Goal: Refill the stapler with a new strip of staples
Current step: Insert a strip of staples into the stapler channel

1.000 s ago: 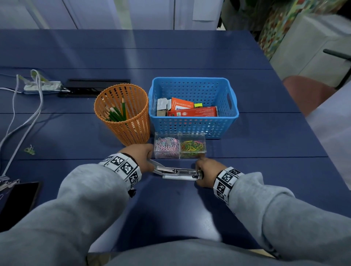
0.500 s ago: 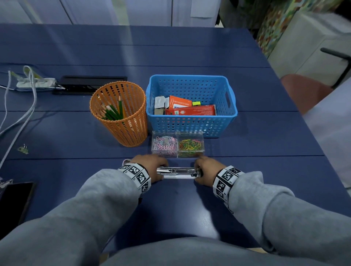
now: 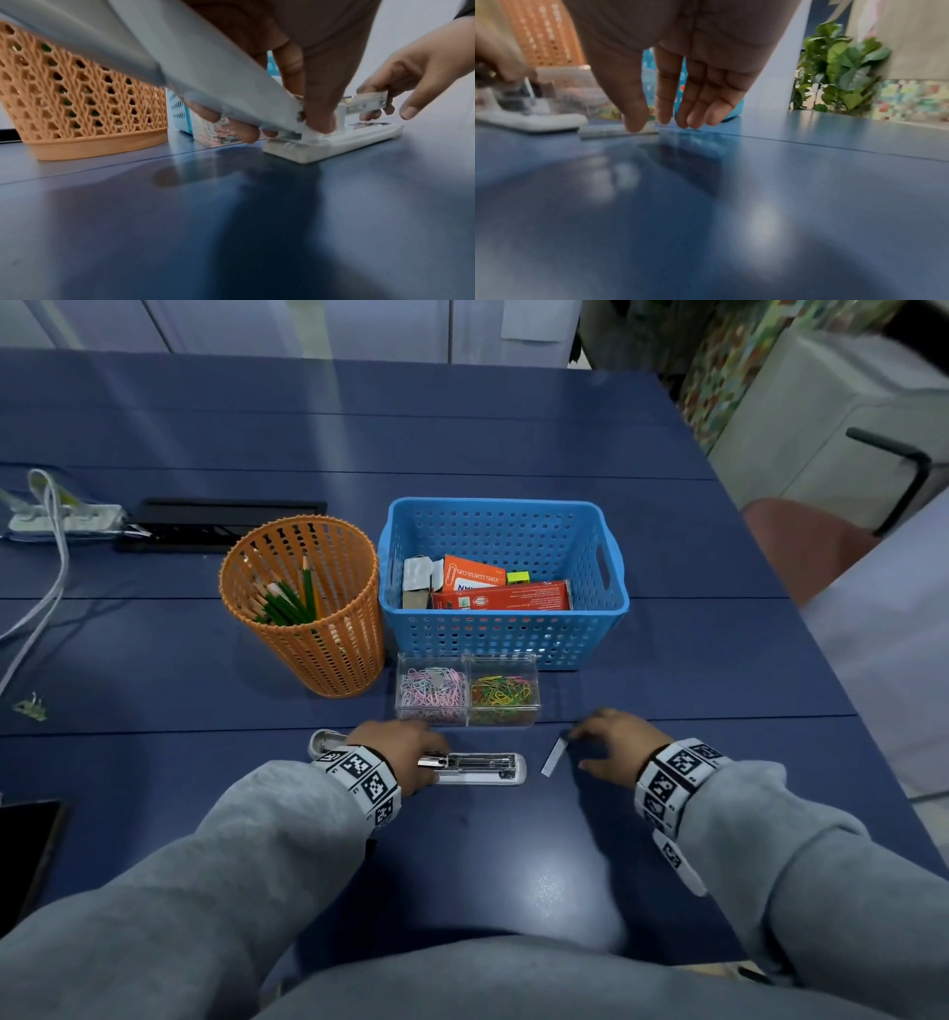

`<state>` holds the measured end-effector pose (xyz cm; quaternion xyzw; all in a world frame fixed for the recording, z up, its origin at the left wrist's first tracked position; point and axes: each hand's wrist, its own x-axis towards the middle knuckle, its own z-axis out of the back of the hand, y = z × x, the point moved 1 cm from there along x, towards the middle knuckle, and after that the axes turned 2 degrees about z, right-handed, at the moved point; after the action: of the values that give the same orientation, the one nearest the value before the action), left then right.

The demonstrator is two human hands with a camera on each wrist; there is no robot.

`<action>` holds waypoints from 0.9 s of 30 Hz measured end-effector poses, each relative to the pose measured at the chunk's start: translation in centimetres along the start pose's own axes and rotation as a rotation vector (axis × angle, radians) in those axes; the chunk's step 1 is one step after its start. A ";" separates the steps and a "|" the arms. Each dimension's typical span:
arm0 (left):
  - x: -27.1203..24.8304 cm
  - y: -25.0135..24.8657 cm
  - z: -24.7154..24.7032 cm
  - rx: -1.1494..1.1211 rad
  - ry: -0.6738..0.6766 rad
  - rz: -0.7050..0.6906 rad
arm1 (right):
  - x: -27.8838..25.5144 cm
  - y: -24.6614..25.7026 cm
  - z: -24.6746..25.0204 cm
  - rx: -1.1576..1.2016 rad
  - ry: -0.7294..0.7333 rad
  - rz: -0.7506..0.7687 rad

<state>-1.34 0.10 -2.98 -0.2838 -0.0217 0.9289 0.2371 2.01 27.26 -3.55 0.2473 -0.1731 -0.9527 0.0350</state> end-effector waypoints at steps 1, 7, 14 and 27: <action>0.0 0.0 0.1 0.002 -0.004 -0.001 | -0.1 -0.2 -0.1 -0.035 0.042 0.027; 0.0 -0.2 0.4 0.004 0.019 0.002 | 0.3 1.4 -0.3 -0.195 0.023 0.162; -0.2 -0.2 0.4 -0.009 0.021 0.008 | 0.7 2.6 -0.7 -0.351 0.085 0.313; -0.2 -0.2 0.4 -0.016 0.024 0.027 | -1.1 3.6 -0.5 0.254 -0.143 0.118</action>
<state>-1.32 0.23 -2.48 -0.2970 -0.0223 0.9283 0.2226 3.16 23.87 -2.14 0.1705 -0.3084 -0.9347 0.0472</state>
